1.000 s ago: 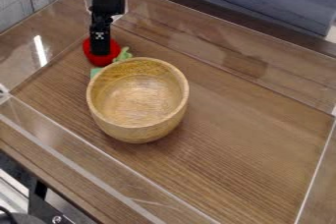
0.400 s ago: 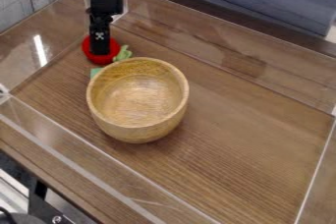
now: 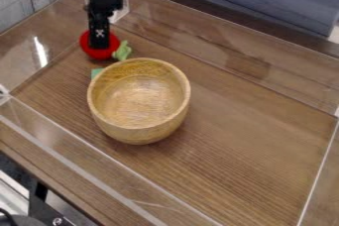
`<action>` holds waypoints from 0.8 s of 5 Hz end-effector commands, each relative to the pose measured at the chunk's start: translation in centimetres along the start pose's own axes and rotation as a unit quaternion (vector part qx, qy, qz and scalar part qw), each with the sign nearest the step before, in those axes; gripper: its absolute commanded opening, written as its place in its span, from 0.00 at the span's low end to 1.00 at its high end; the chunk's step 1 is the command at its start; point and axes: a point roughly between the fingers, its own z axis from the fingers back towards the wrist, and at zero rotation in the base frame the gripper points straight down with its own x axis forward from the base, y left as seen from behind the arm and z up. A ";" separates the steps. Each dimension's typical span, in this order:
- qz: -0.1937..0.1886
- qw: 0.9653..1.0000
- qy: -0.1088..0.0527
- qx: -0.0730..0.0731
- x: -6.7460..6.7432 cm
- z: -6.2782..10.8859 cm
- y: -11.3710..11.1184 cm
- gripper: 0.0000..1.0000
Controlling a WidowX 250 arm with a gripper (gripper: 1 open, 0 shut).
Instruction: Move the red object to the right side of the table
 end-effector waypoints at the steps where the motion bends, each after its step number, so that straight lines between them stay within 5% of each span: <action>1: 0.015 0.998 -0.018 0.054 -0.3 4.9 0.0 0.00; 2: 0.021 0.997 -0.029 0.067 0.2 6.9 -1.1 0.00; 4: -0.012 0.997 -0.036 0.063 3.8 5.8 -5.9 0.00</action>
